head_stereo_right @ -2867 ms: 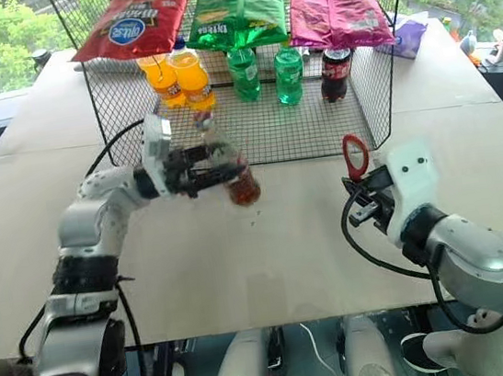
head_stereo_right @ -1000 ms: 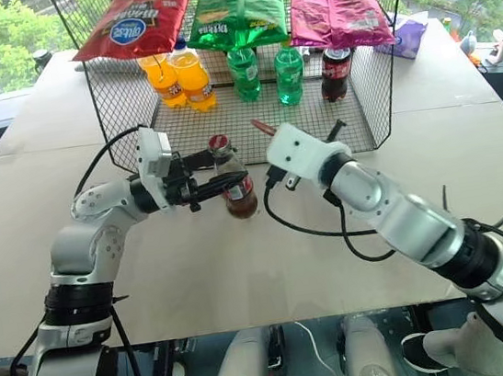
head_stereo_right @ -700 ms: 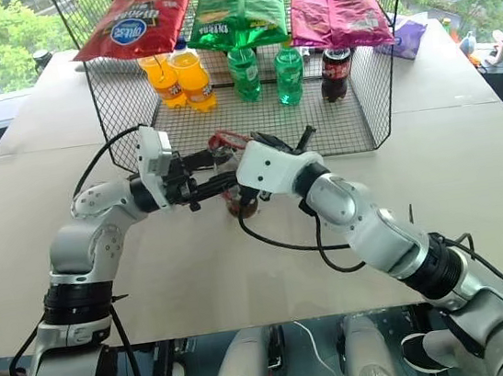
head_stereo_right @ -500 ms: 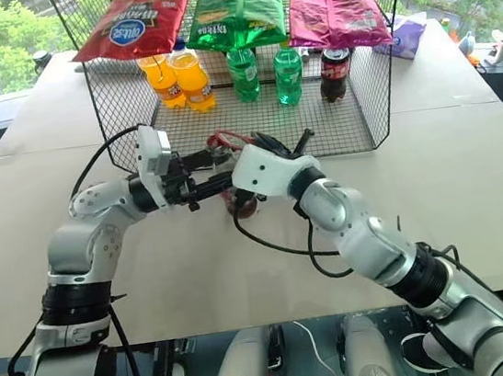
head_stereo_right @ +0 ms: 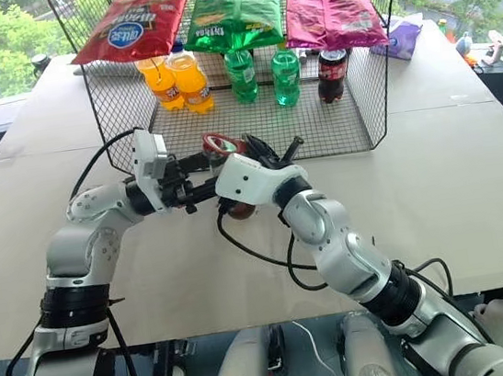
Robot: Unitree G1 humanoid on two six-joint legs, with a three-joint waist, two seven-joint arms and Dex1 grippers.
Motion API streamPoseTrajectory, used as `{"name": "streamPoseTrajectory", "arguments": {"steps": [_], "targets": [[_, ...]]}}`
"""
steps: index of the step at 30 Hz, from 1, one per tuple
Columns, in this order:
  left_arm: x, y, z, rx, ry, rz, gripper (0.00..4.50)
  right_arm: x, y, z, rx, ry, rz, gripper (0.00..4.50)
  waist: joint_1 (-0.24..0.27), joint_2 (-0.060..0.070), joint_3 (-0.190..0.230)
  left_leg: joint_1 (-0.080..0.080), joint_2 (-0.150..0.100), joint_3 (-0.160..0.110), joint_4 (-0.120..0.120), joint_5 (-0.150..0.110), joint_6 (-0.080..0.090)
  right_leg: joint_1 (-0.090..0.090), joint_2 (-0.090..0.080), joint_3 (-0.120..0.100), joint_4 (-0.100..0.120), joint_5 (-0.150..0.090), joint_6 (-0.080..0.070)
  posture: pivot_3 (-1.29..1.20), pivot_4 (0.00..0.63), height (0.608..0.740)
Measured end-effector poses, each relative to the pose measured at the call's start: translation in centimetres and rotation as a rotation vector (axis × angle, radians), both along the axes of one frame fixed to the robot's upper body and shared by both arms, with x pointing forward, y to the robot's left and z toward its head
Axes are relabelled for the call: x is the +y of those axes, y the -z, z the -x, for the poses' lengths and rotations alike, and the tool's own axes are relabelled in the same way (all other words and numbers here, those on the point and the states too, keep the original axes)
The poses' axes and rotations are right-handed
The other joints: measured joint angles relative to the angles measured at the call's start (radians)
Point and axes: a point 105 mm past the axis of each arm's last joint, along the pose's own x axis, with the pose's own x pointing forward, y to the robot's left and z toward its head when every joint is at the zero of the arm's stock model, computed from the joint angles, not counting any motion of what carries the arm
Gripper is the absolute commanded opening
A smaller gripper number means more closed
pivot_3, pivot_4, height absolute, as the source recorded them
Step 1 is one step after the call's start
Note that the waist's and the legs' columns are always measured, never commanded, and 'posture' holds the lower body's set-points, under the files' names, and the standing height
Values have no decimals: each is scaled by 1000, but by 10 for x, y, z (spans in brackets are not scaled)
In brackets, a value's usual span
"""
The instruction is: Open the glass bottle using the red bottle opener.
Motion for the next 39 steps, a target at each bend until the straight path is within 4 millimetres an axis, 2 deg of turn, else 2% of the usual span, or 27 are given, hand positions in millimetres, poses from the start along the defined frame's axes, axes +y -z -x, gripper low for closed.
{"name": "streamPoseTrajectory", "arguments": {"steps": [7, 12, 20, 28, 34, 39], "targets": [[-1, 3, -2, -4, 2, 13, 2123, -3, 0, -1, -69, 14, 88, 0, -5, 3, -4, 3, 0, 0, 0, 0, 0, 3, 0, 0, 0, -2, 0, 0, 150, 740], [-6, 6, -5, -6, 9, 2, 2123, -21, -9, -8, -208, 16, 339, 0, -4, 4, -4, 13, 0, -1, -2, -3, 5, 10, -2, 2, -1, -4, 1, 0, 150, 740], [-7, 7, -7, -7, 8, 9, 2123, -26, -24, -11, -265, -45, 515, 0, 5, 5, -6, 14, 0, -1, -3, -3, 5, 10, -2, 3, 0, -5, 1, 0, 150, 740], [-9, 7, -7, -5, -5, 11, 2123, -26, -28, -13, -258, -58, 525, 0, 5, 5, -6, 14, 0, 0, -3, -3, 5, 10, -2, 3, 0, -5, 1, 0, 150, 740], [-10, 5, -7, 0, -18, 12, 2123, -20, -10, -13, -47, -59, 275, 0, 5, 6, -6, 13, 0, 0, -4, -3, 5, 9, -1, 3, 0, -4, 1, 0, 150, 740], [-9, 5, -7, 7, -20, 5, 2123, -17, -5, -11, -44, -39, 209, 0, 5, 6, -6, 14, 1, 0, -4, -3, 4, 9, -2, 3, 0, -5, 1, 0, 150, 740]]}}
